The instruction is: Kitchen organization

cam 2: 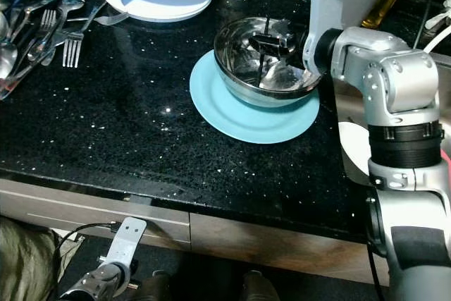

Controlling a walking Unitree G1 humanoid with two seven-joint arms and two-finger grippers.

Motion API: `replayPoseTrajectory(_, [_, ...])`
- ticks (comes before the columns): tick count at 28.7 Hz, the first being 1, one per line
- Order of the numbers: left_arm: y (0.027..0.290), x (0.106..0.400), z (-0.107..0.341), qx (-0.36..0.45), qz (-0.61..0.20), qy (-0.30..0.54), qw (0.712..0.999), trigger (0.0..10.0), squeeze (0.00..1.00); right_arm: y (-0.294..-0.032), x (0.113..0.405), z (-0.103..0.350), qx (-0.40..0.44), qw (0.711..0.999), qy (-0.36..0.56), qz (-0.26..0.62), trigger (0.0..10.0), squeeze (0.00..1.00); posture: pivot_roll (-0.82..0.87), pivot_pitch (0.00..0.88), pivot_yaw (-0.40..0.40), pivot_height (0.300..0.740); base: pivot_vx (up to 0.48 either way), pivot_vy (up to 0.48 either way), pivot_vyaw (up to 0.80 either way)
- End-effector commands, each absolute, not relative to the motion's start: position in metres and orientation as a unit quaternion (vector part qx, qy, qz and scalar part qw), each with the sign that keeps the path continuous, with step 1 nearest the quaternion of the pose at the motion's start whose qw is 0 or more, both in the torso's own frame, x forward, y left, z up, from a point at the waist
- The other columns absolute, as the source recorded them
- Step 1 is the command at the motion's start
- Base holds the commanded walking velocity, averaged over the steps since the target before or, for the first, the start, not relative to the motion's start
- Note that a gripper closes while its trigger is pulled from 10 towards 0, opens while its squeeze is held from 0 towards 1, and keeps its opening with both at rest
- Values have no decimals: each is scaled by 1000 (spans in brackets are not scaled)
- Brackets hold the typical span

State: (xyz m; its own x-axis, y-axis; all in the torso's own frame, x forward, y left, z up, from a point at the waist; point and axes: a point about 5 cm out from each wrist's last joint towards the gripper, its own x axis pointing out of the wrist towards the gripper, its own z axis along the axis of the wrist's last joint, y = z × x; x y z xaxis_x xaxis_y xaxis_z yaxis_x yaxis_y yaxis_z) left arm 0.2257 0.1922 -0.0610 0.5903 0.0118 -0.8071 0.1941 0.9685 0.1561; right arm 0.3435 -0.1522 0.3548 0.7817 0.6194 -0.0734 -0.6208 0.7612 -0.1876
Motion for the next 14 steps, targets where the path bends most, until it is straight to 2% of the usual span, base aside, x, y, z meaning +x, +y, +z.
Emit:
replayPoseTrajectory(1, [190,214,-69,114,-58,472,872,10000,0,-154,346,349,-99,943,19,317,10000,0,33,199,-74,740,0,0,0])
replayPoseTrajectory(14, [188,212,-70,113,-60,473,872,10000,0,-158,356,343,-103,963,47,244,10000,0,29,186,-84,740,0,0,0])
